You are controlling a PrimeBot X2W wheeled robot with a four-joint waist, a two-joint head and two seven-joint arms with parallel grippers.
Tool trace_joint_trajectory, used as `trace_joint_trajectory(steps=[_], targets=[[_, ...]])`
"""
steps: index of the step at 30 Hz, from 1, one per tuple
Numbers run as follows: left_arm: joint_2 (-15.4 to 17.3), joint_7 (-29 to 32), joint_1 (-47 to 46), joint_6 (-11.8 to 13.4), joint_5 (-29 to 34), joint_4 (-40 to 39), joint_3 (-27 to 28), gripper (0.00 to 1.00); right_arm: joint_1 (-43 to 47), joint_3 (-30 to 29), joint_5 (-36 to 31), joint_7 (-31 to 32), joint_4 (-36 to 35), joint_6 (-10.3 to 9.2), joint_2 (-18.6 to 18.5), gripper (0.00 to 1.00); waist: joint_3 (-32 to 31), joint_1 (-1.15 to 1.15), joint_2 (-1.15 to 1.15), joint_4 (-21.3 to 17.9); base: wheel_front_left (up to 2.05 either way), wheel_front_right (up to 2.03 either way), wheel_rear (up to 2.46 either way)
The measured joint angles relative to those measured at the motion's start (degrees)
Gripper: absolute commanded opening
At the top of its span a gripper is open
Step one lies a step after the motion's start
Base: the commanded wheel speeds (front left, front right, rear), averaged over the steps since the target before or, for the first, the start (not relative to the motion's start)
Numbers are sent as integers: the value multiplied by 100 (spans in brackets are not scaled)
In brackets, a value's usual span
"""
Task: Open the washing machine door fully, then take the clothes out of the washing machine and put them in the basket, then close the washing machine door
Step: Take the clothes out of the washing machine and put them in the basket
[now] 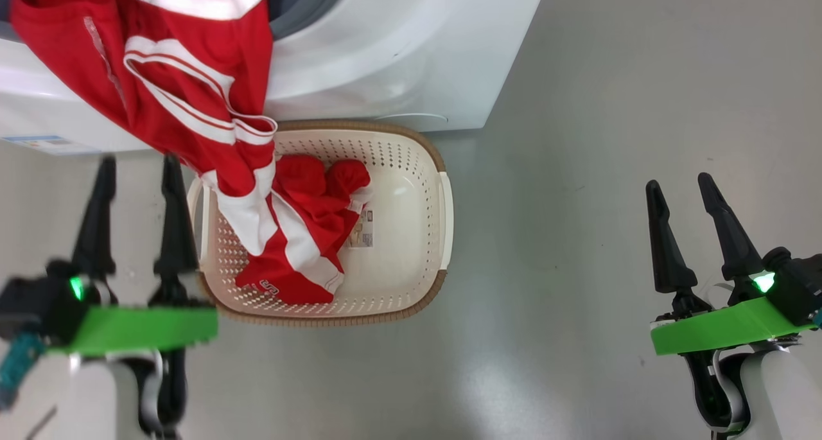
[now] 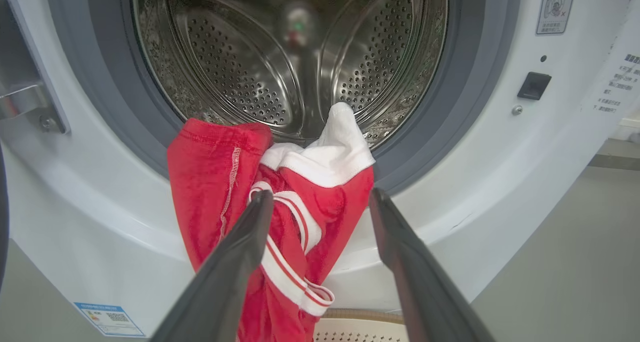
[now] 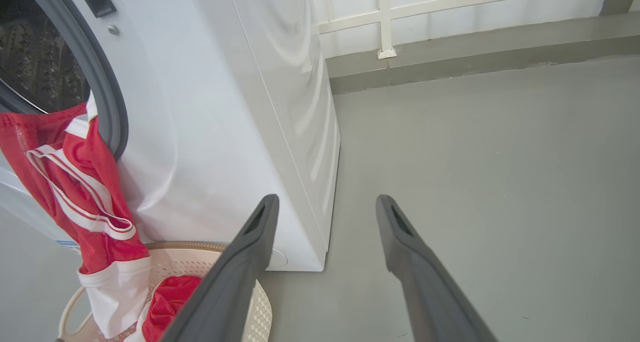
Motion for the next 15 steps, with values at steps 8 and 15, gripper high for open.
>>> trace_joint_trajectory(steps=[8, 15], targets=[[-13, -1, -1255, -131, 205, 501, 380, 100, -86, 66, 0, 0, -2, -1, 30, 100, 205, 0, 0, -77, 0, 0, 0], [100, -5, -2197, -133, 292, 1308, 491, 100, -252, 215, 0, 0, -16, 0, 99, 100, 365, 0, 0, -300, 0, 0, 0]])
